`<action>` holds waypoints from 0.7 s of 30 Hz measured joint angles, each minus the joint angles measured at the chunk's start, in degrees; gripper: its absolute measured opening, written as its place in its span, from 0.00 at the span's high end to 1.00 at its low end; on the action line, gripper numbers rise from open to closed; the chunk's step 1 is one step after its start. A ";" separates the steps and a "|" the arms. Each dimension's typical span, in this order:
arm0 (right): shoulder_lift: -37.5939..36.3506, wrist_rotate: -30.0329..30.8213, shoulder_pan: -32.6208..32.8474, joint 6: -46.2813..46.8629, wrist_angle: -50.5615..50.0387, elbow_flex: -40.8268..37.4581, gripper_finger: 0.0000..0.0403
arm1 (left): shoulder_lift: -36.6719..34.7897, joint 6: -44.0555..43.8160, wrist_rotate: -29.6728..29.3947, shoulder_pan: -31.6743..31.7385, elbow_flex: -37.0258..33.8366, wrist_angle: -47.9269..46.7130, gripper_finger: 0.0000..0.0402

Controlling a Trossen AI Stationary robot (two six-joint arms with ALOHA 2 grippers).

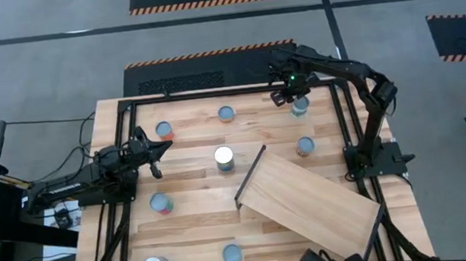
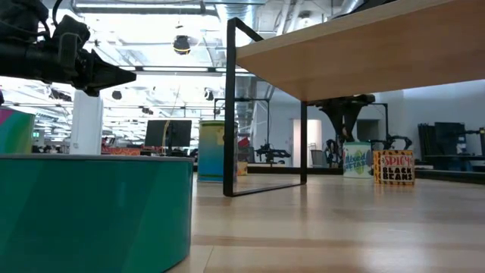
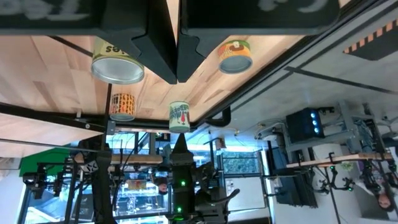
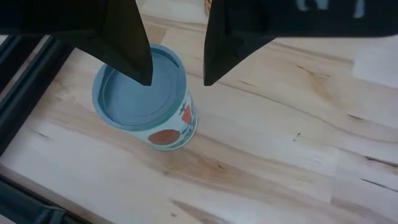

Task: Pick and place cans onto a shelf
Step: Put the canned mixed vegetables on the shelf

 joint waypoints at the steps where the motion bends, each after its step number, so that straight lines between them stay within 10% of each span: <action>1: 0.00 0.00 0.00 0.03 0.00 0.00 0.59 | 0.01 0.00 0.00 -0.01 0.00 0.00 1.00; 21: -0.06 -6.93 -8.07 -11.64 -6.08 5.77 0.68 | 0.00 0.00 0.00 -0.02 0.00 -0.02 1.00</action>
